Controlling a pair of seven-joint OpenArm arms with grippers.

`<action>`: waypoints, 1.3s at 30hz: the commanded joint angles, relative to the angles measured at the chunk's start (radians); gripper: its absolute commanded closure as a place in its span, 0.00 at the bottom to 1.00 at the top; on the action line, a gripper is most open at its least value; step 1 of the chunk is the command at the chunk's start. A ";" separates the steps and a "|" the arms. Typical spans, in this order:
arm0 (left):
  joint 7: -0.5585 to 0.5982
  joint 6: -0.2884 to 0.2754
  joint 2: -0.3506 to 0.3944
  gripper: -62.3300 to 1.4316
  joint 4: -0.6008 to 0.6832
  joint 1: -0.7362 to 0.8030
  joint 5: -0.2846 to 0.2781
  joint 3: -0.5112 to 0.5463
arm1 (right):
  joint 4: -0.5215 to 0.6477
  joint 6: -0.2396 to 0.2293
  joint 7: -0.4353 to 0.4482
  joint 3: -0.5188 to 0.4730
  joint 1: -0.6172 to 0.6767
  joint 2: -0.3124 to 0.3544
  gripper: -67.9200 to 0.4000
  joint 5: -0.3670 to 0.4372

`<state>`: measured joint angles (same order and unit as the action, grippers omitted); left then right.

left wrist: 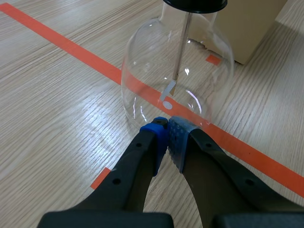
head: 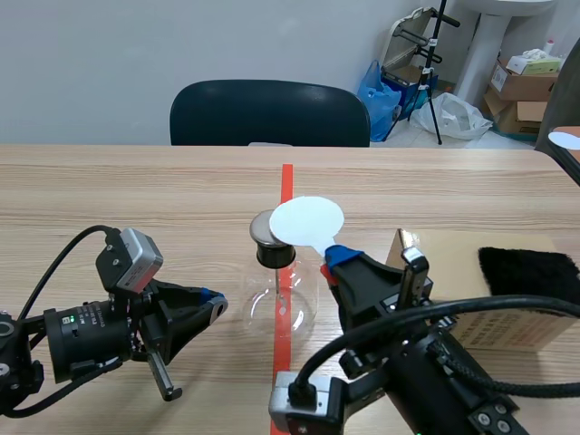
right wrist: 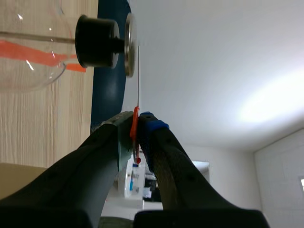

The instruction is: Do the electroscope experiment

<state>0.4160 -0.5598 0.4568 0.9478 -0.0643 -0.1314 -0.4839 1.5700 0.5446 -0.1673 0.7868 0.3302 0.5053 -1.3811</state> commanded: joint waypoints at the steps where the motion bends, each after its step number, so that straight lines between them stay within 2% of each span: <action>1: 0.012 -0.003 0.001 0.93 0.013 -0.005 -0.013 0.009 | 0.005 0.011 0.017 -0.010 -0.014 0.005 0.98 -0.008; 8: 0.012 -0.003 0.001 0.93 0.013 -0.005 -0.013 0.009 | 0.005 0.011 0.088 -0.010 -0.014 0.005 0.98 -0.026; 39: 0.012 -0.003 0.001 0.93 0.013 -0.005 -0.013 0.009 | 0.005 0.012 0.077 -0.010 -0.014 0.005 0.98 -0.026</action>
<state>0.4160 -0.5598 0.4568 0.9478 -0.0643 -0.1314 -0.4839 1.5700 0.5446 -0.0830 0.7868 0.3302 0.5049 -1.4063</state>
